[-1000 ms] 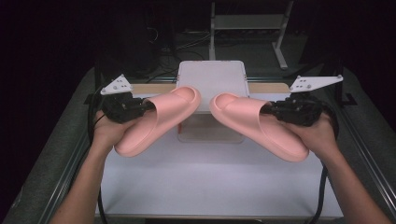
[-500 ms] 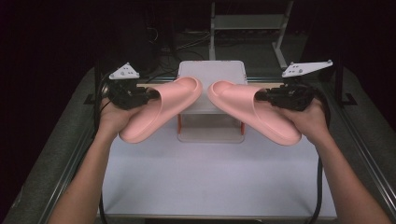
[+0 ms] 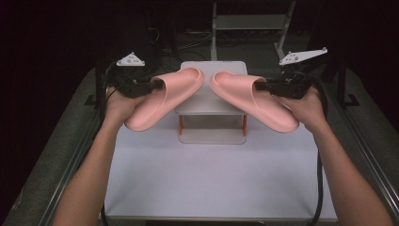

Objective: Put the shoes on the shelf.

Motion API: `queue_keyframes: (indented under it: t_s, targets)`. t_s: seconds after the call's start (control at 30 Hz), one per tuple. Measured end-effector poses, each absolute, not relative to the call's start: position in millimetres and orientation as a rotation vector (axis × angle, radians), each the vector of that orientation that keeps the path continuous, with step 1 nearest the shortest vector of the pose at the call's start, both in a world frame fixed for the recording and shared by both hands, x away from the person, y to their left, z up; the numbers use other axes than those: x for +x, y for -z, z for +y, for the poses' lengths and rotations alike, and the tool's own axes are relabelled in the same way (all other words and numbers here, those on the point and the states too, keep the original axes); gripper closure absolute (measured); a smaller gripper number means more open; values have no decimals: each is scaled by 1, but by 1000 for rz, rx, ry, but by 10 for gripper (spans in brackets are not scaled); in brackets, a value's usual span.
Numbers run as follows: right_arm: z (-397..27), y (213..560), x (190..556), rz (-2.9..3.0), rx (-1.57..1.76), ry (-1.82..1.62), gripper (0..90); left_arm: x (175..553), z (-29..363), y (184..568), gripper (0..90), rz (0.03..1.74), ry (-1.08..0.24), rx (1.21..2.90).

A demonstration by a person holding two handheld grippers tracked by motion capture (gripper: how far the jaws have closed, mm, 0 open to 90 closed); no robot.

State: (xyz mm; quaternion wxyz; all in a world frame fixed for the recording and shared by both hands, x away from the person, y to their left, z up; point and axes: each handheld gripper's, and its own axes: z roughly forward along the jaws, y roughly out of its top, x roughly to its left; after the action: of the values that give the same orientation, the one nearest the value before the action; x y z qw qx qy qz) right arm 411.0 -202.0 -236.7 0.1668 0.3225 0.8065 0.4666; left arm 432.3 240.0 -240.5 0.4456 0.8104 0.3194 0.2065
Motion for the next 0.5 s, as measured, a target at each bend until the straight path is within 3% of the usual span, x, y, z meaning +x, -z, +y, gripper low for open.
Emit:
queue_keyframes:
  t_s: [0.5]
  targets:
    - [-195, 230, 434, 2298, 931, -1282, 825, 450, 239, 238, 808, 827, -510, 2000]
